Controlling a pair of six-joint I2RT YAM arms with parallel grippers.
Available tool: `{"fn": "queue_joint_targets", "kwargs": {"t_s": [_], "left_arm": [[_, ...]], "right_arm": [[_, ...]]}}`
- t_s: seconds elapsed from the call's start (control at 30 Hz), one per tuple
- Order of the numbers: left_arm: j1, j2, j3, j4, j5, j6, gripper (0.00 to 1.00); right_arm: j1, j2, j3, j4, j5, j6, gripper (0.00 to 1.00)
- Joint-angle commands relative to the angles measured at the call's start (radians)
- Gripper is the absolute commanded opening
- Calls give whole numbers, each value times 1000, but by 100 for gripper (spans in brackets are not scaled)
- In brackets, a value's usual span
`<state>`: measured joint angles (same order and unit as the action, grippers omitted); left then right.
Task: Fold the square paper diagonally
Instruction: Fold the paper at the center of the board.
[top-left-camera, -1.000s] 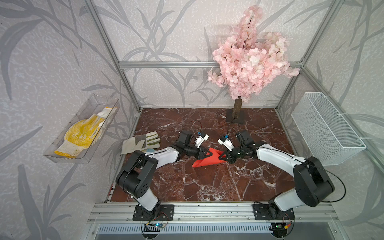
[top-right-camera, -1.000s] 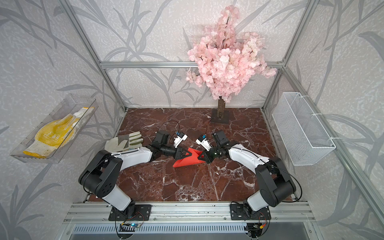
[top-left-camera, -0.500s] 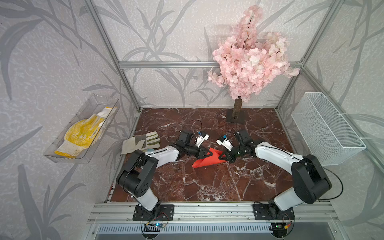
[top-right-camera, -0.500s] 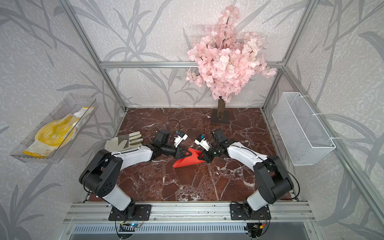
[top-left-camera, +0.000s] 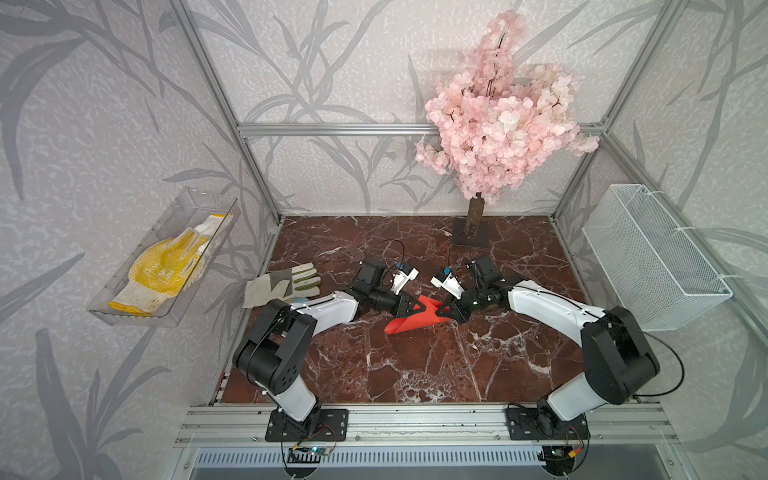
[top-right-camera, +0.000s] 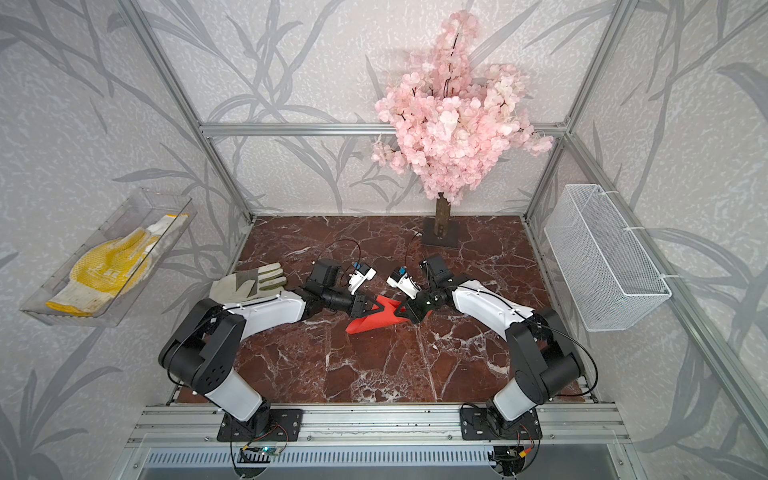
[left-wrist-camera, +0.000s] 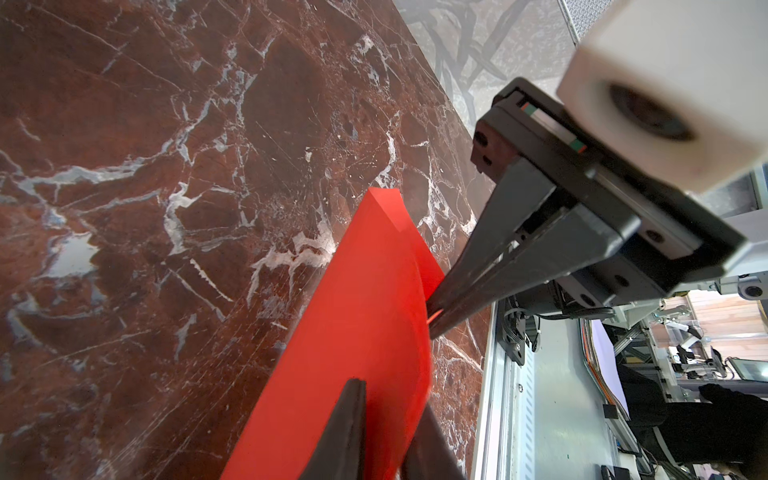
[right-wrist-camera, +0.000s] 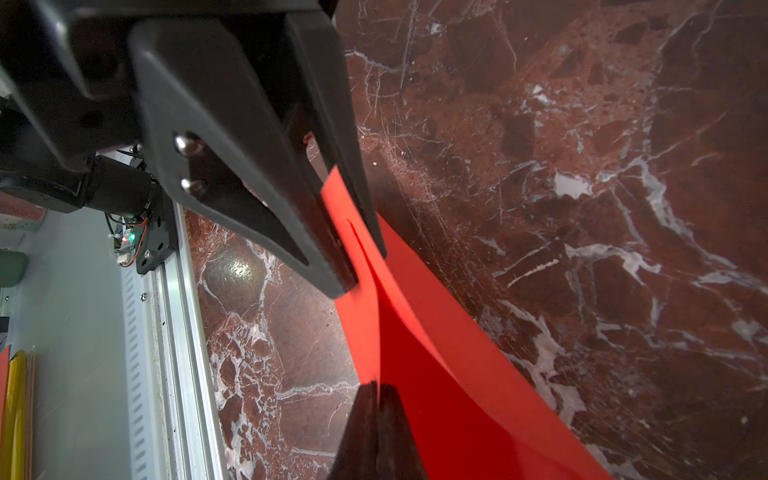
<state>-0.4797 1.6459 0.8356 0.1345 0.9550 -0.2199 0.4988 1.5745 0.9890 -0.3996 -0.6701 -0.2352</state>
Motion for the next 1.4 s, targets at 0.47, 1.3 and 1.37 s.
{"fn": "queue_joint_targets", "kwargs": {"t_s": [0.47,1.3,1.37], "left_arm": [[-8,16,28,-21,24,27,19],[-9,13,27,-39,17,42,19],[-8,15,28,-39,16,41,19]], "right_arm": [[14,38,81,-71,17,-45,4],[15,47,103,-92,27,-59,4],[14,47,105,-92,25,-59,4]]}}
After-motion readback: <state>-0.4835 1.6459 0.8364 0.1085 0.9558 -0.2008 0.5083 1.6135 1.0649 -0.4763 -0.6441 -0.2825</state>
